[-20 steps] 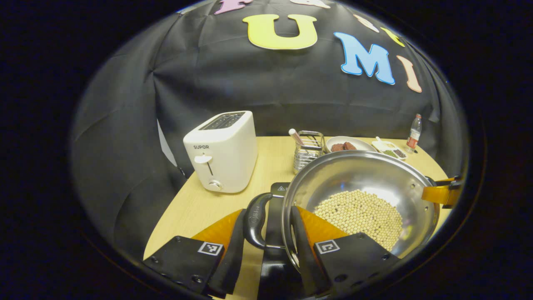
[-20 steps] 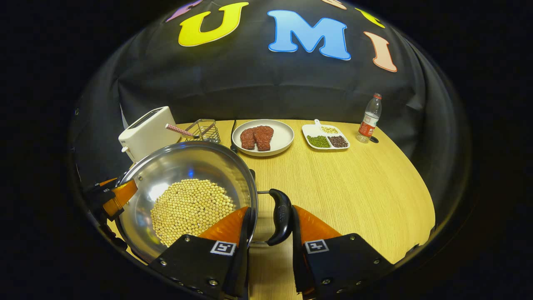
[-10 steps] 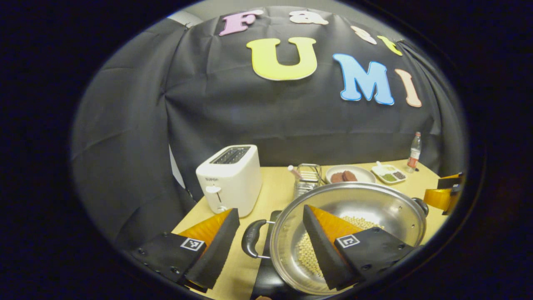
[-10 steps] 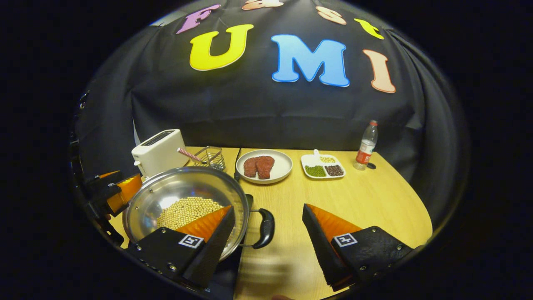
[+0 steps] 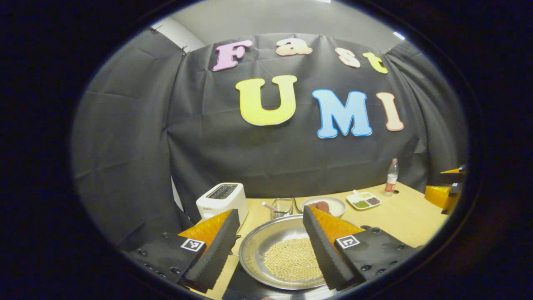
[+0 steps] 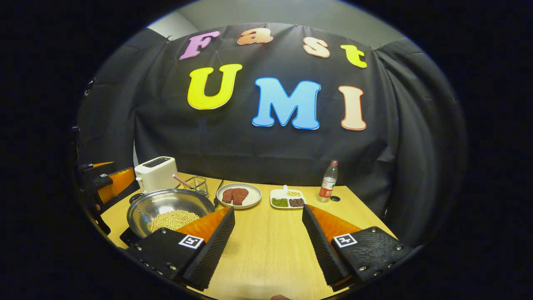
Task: First push the handle of the pot to place it horizontally, then grasp the pot with both hands and set it on the induction cooktop.
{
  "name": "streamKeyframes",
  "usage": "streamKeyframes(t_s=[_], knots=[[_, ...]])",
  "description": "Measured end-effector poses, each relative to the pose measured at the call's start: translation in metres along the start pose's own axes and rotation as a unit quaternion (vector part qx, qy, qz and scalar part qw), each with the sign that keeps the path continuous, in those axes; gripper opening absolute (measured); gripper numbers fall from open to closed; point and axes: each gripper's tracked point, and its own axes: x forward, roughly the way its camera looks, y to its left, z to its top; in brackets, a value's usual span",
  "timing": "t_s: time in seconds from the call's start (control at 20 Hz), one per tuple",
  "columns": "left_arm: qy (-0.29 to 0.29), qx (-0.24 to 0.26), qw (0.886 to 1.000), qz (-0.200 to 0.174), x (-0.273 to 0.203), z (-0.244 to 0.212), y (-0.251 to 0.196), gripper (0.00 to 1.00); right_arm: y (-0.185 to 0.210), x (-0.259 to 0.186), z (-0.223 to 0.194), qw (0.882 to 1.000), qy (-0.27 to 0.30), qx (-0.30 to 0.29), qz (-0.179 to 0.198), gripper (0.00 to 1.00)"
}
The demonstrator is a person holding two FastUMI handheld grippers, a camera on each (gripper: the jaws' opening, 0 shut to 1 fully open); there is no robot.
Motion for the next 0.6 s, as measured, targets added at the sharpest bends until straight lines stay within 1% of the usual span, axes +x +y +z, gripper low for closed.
streamKeyframes(t_s=[0.05, 0.2, 0.35, 0.45, 0.5, 0.55, 0.6], knots=[[-0.009, -0.003, 1.000, -0.003, -0.013, 0.008, -0.009, 1.00, -0.007, -0.011, 0.002, 1.000, -0.003, 0.002, 0.000, 0.98], [-0.031, 0.003, 0.999, -0.007, -0.045, 0.029, -0.034, 0.99, -0.032, -0.041, 0.015, 1.000, -0.030, 0.000, -0.008, 0.98], [-0.043, 0.003, 0.999, -0.013, -0.078, 0.044, -0.054, 0.99, -0.050, -0.075, 0.025, 0.998, -0.058, -0.003, -0.008, 0.97], [-0.052, 0.002, 0.999, -0.014, -0.102, 0.053, -0.061, 1.00, -0.055, -0.096, 0.028, 0.998, -0.069, 0.000, 0.000, 0.98], [-0.058, 0.002, 0.998, -0.013, -0.113, 0.059, -0.063, 0.99, -0.058, -0.104, 0.030, 0.997, -0.075, 0.001, 0.003, 0.98], [-0.064, 0.002, 0.998, -0.012, -0.124, 0.064, -0.064, 1.00, -0.062, -0.110, 0.033, 0.997, -0.082, 0.002, 0.003, 0.97], [-0.070, 0.002, 0.997, -0.013, -0.136, 0.069, -0.065, 0.92, -0.065, -0.119, 0.037, 0.996, -0.087, 0.004, 0.003, 0.97]])
